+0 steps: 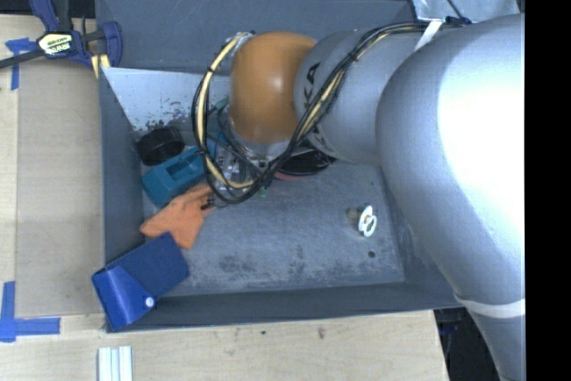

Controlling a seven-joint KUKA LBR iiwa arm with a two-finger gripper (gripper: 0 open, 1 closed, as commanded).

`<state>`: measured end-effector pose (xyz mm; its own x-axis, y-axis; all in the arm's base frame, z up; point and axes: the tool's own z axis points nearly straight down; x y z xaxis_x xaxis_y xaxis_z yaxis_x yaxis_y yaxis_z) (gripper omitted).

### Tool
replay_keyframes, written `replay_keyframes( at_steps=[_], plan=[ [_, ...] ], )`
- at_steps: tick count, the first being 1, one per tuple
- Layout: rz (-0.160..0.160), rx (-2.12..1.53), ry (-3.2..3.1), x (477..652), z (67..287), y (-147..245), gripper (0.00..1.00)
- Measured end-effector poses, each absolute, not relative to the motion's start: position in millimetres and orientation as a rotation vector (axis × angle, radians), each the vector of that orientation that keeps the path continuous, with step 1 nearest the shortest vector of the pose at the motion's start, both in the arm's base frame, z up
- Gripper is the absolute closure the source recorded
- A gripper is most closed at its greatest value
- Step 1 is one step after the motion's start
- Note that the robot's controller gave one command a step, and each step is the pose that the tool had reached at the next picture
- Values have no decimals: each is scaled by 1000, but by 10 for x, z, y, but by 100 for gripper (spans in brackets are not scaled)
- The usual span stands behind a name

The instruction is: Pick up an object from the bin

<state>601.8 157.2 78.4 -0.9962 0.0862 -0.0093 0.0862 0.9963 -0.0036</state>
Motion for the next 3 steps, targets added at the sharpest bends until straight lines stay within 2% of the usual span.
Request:
replay_keyframes(
  at_steps=[1, 2, 3],
  plan=[
    [-2, 115, 3143, 5944, 1185, 1440, 100],
    [-1, 65, 3137, 5857, 1688, 1784, 100],
    [5, 10, 3141, 5596, 1971, 1789, 100]
  ],
)
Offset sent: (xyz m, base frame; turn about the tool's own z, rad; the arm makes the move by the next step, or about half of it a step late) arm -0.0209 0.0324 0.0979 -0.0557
